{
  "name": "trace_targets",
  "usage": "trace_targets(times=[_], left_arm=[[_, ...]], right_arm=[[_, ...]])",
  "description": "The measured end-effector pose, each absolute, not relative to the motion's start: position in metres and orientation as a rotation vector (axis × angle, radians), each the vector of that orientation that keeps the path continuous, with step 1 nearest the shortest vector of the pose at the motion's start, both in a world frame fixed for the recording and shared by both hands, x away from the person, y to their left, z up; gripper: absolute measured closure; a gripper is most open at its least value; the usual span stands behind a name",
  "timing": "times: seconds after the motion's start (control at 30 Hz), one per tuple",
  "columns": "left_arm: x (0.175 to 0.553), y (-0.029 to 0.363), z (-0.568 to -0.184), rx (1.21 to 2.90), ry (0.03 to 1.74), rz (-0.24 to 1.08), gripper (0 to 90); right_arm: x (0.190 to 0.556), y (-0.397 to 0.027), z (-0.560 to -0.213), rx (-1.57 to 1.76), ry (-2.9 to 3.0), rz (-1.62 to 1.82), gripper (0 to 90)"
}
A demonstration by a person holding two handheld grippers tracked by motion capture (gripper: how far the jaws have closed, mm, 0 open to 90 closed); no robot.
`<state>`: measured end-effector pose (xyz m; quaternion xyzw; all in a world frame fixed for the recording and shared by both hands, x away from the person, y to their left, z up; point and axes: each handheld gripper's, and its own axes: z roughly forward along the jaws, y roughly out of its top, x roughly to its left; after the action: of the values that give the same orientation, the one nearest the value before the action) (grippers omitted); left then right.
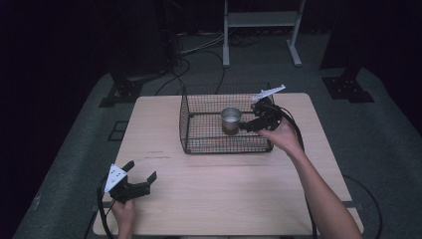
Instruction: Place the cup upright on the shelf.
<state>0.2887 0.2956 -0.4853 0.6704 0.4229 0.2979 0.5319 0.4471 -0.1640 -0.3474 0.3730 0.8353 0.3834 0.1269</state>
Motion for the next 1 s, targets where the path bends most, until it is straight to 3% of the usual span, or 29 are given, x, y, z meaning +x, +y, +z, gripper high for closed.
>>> trace_targets(times=[1.0], left_arm=[[0.289,0.295,-0.485,1.608,1.006,0.716,0.0]], right_arm=[[0.400,-0.184,-0.356,1.017,2.440,1.154,13.0]])
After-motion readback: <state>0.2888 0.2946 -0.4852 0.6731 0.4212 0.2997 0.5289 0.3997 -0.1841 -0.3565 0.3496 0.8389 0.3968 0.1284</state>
